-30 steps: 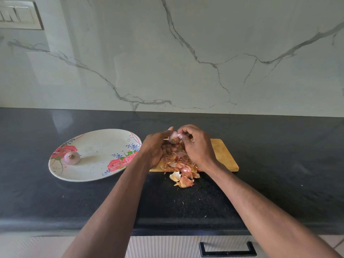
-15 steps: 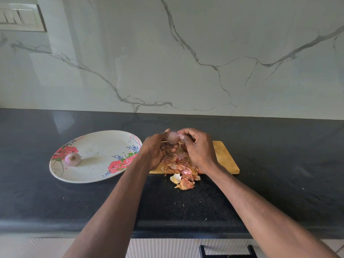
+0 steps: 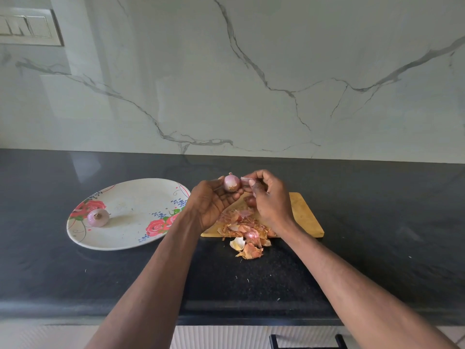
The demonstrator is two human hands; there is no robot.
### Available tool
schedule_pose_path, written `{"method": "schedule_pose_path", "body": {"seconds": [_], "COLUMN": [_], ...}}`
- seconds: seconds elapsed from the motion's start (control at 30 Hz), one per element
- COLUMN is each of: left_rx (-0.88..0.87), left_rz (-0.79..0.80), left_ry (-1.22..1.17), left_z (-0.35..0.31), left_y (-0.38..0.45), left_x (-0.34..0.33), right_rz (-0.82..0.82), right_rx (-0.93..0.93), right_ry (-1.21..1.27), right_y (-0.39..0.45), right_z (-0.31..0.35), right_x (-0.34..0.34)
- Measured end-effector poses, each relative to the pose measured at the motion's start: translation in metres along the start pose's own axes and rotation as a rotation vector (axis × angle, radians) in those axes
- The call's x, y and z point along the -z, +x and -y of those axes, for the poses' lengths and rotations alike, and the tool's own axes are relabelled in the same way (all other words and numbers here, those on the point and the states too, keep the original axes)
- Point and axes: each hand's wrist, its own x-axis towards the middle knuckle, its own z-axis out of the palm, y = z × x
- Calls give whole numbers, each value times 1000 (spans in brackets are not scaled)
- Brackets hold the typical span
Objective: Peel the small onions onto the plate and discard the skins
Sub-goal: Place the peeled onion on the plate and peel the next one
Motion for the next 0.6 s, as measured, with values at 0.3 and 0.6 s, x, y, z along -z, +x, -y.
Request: {"method": "schedule_pose_path", "body": {"seconds": [0.3,0.6], "left_rx": [-42,-36], "left_rz": [-6,-41], "left_ry": [46,219], "left_z": [0,2], "left_y": [2,1], "left_x": [2,1], "right_rz": [-8,66], "right_rx": [144,277], "right_ry": [-201,-185], "right_y": [-3,-2], "right_z": [1,-5], "right_x": [1,2]}}
